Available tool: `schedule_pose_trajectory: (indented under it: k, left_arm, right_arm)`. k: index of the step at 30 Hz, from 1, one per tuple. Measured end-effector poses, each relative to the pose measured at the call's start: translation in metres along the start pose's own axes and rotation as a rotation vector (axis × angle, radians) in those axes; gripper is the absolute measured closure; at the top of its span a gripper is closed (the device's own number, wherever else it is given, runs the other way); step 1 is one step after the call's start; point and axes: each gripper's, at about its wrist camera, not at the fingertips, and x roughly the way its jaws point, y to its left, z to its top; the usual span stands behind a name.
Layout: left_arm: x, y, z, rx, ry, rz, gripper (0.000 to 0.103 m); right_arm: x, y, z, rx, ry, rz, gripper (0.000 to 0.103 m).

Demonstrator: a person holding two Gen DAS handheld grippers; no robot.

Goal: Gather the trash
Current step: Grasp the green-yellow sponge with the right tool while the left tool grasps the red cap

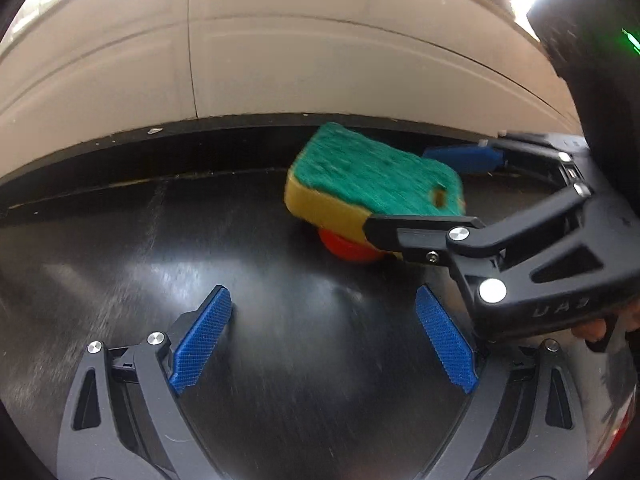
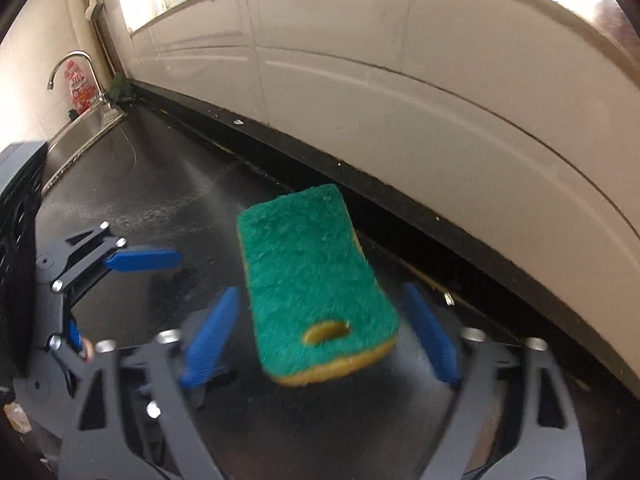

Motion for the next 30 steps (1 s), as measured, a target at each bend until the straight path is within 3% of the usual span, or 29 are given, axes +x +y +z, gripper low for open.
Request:
schedule_pose_trajectory:
  k: [5, 13, 14, 17, 19, 24, 30]
  left_arm:
    - [0.011, -0.003, 0.012, 0.027, -0.014, -0.005, 0.012]
    - [0.028, -0.026, 0.031, 0.088, -0.006, -0.012, 0.013]
    - [0.03, -0.028, 0.032, 0.094, 0.0, -0.006, 0.019]
    - [0.028, -0.038, 0.032, 0.137, -0.01, 0.04, 0.054]
    - [0.024, -0.04, 0.03, 0.136, -0.003, 0.044, 0.054]
    - [-0.001, -0.051, 0.019, 0.159, -0.017, 0.068, 0.054]
    - [-0.072, -0.067, -0.015, 0.159, -0.041, 0.077, 0.054]
  right_arm:
    - [-0.013, -0.001, -0.003, -0.013, -0.036, -0.004, 0.048]
    - [-0.056, -0.037, -0.023, 0.101, -0.077, -0.005, 0.048]
    - [-0.062, -0.041, -0.029, 0.113, -0.079, -0.011, 0.048]
    - [-0.075, -0.044, -0.041, 0.136, -0.082, -0.029, 0.048]
    - [-0.081, -0.045, -0.044, 0.147, -0.081, -0.035, 0.048]
    - [-0.106, -0.031, -0.066, 0.168, -0.079, -0.057, 0.048]
    - [-0.146, 0.01, -0.106, 0.182, -0.09, -0.071, 0.048]
